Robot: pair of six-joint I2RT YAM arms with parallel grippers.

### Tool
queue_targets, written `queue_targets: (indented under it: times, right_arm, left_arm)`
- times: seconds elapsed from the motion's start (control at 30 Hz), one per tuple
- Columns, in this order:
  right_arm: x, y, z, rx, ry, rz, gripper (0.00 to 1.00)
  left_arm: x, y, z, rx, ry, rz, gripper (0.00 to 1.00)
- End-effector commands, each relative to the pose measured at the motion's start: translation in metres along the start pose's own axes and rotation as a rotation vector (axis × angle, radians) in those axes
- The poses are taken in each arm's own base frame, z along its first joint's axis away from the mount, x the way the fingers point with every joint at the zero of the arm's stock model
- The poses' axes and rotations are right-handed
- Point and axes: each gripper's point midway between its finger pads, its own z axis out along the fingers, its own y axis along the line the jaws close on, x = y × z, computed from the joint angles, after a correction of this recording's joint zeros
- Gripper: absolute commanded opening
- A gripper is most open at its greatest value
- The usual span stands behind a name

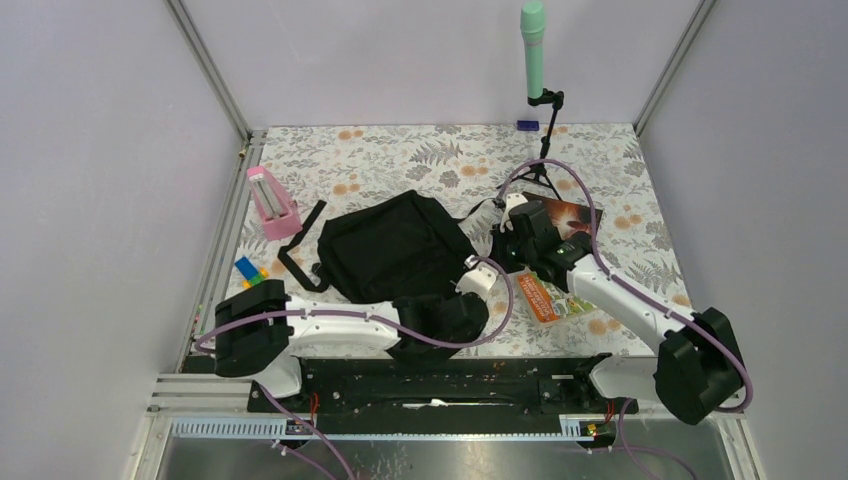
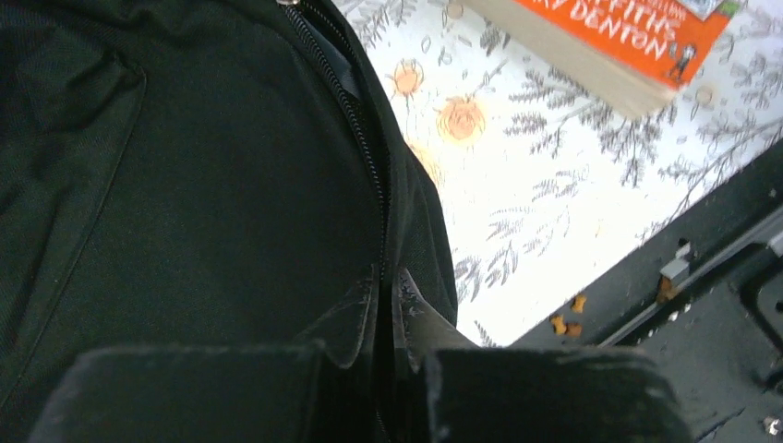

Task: Pack the student bag
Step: Unzip the student bag at the center of the board.

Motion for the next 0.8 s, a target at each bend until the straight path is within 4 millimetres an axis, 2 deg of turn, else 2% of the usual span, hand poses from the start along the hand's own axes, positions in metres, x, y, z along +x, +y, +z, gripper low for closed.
queue_targets:
  times: [0.0,0.2,0.33,0.77]
  right_arm:
    - [-0.033,-0.003,0.008,0.039,-0.062,-0.021,0.00]
    - [-0.046,-0.017,0.029,0.133,-0.049,-0.052,0.00]
    - [-0.057,-0.015,0.041,0.129,-0.056,-0.062,0.00]
    - [-0.104,-0.001,0.087,0.100,-0.124,-0.043,0.00]
  left_arm:
    - [-0.001,-0.009,-0.019,0.036,-0.073,-0.005,0.00]
    - [0.012,-0.015,-0.032,0.068,-0.087,0.015,0.00]
    - [0.012,-0.017,-0.038,0.077,-0.105,0.003,0.00]
    - [-0.008,-0.029,-0.053,0.106,-0.187,-0.021,0.00]
